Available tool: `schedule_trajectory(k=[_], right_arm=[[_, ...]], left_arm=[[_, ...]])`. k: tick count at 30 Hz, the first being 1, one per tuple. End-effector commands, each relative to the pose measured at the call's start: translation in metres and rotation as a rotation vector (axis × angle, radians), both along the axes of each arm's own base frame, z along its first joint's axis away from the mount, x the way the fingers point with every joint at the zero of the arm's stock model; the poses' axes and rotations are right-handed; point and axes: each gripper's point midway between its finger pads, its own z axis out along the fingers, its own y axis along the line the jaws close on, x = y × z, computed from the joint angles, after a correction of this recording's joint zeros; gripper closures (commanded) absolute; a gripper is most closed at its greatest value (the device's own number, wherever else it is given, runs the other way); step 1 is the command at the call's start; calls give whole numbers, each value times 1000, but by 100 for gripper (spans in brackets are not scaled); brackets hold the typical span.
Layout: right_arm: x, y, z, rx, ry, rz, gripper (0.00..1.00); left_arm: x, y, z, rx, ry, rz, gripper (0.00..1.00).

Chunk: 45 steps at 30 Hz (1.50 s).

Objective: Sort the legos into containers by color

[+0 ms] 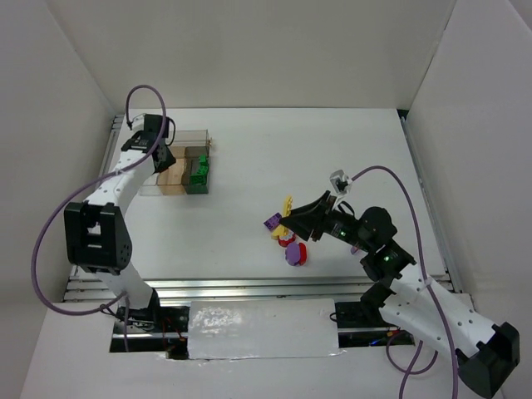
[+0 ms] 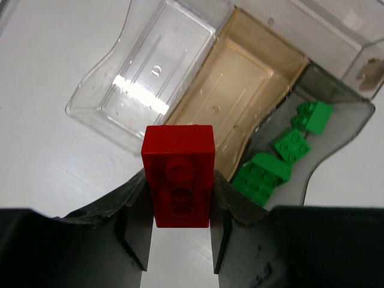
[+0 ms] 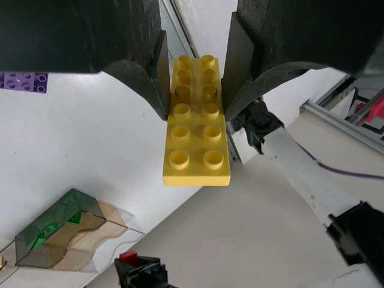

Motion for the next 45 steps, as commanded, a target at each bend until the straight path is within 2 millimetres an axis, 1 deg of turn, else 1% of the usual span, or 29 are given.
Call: schedule_trajectory(k=[1, 3, 4, 7, 8, 12, 17, 18, 21, 24, 27, 28, 29, 30, 31, 32, 33, 34, 35, 36, 37, 38, 39, 40, 41, 42, 43, 44, 45], right_arm=[[-9, -4, 1, -14, -25, 9, 100], [-10, -4, -3, -15, -18, 19, 100], [-9, -3, -5, -19, -13, 21, 100], [-8, 1, -7, -27, -5, 36, 100], [-8, 3, -7, -28, -5, 45, 100], [-6, 5, -8, -30, 0, 50, 100], [-5, 7, -10, -29, 7, 57, 100], [-6, 8, -9, -30, 5, 61, 100], [-9, 8, -8, -34, -3, 77, 100], [-10, 7, -8, -43, -2, 77, 100], [-10, 7, -8, -53, 1, 76, 100], [-10, 7, -9, -55, 6, 75, 100], [-10, 7, -8, -52, 6, 81, 100], [-10, 9, -11, -56, 17, 91, 100], [-14, 12, -10, -54, 14, 129, 100], [-16, 17, -10, -61, 23, 158, 100], [-17, 20, -9, -61, 25, 183, 100], [-27, 23, -10, -63, 29, 254, 100], [-30, 25, -8, -59, 34, 284, 100], [-30, 29, -5, -51, 30, 315, 100], [-35, 31, -4, -47, 38, 354, 100], [-41, 33, -2, -41, 58, 406, 100], [-44, 35, 0, -36, 62, 424, 100], [-46, 36, 5, -18, 50, 442, 100], [-49, 37, 9, -5, 44, 462, 100], [-55, 37, 11, 11, 64, 491, 100], [-56, 37, 17, 30, 45, 495, 100], [-56, 37, 18, 36, 45, 496, 100], [-57, 37, 22, 42, 37, 500, 100]], left_arm=[[35, 17, 14, -13, -84, 23, 95], [45, 14, 4, -61, -92, -14, 92], [48, 24, -2, -77, -93, 0, 89], [57, 19, -14, -109, -97, -25, 78], [64, 15, -9, -115, -106, -53, 76], [70, 10, -22, -137, -78, -78, 67], [69, 3, -33, -165, -64, -96, 51], [67, 6, -35, -159, -57, -81, 39], [62, 11, -32, -144, -46, -46, 14], [62, 11, -15, -141, -81, -49, 0], [58, 15, 8, -128, -115, -33, 0], [56, 8, 16, -151, -127, -64, 1], [52, -2, 43, -178, -191, -111, 1], [48, -17, 59, -215, -236, -174, 1], [34, -51, 57, -327, -241, -312, 1], [25, -74, 109, -378, -408, -445, 1], [7, -110, 128, -480, -468, -586, 1], [-31, -151, 116, -662, -435, -775, 0], [-57, -182, 170, -680, -639, -979, 0], [-86, -201, 158, -784, -625, -1058, 0], [-113, -220, 168, -826, -658, -1182, 0], [-159, -246, 195, -829, -749, -1402, 0], [-179, -255, 199, -839, -762, -1470, 1], [-198, -265, 192, -848, -759, -1528, 1], [-223, -270, 204, -825, -814, -1598, 0], [-248, -284, 206, -845, -822, -1667, 0], [-259, -288, 202, -833, -834, -1700, 1], [-277, -291, 209, -840, -861, -1741, 1], [-278, -292, 210, -837, -868, -1727, 0]])
